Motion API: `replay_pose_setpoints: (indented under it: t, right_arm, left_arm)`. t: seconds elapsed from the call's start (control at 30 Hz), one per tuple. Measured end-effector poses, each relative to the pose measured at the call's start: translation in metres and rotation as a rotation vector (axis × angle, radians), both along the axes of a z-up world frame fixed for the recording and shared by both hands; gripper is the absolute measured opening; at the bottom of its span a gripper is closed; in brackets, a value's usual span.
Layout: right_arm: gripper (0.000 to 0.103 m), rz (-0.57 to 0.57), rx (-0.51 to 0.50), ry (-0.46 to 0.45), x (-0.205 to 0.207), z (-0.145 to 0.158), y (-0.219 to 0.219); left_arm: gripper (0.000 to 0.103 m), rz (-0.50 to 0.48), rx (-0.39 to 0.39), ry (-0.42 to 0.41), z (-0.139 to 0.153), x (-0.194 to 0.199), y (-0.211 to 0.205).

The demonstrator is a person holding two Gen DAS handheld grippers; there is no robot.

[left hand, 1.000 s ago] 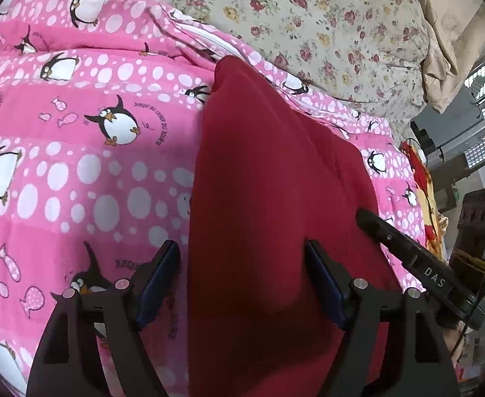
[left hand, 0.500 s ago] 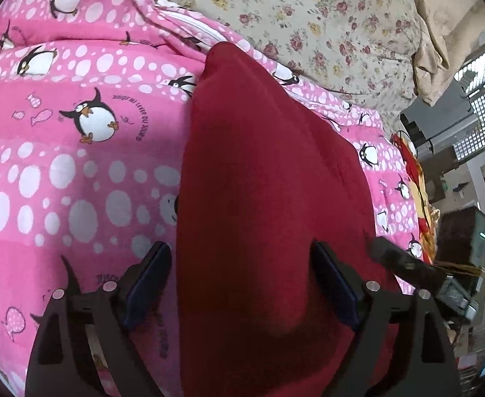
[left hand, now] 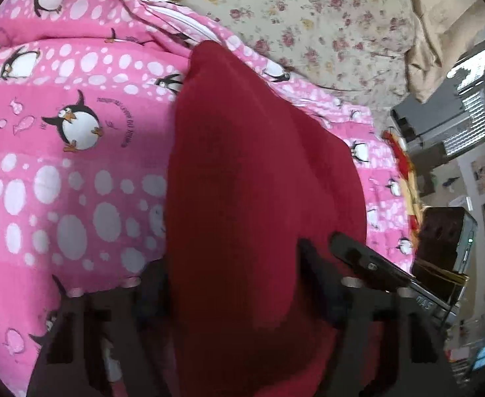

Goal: Fold small clothes

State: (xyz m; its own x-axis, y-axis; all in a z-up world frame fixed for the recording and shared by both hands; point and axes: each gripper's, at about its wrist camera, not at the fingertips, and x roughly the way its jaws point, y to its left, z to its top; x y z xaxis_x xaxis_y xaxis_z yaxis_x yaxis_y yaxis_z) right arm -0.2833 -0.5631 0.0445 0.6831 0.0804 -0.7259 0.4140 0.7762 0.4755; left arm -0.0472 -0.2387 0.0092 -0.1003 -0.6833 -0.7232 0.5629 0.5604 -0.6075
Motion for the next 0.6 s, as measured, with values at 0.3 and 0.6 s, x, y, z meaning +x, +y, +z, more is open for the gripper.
replay_pose_setpoints:
  t: [0.3, 0.6]
  right_arm:
    - [0.040, 0.058, 0.019, -0.050, -0.006, 0.040, 0.021]
    - [0.040, 0.219, 0.115, -0.046, -0.022, 0.052, 0.101]
  left_arm:
    - [0.018, 0.035, -0.027, -0.067, 0.046, -0.034, 0.037]
    - [0.018, 0.140, 0.028, -0.060, 0.063, -0.081, 0.136]
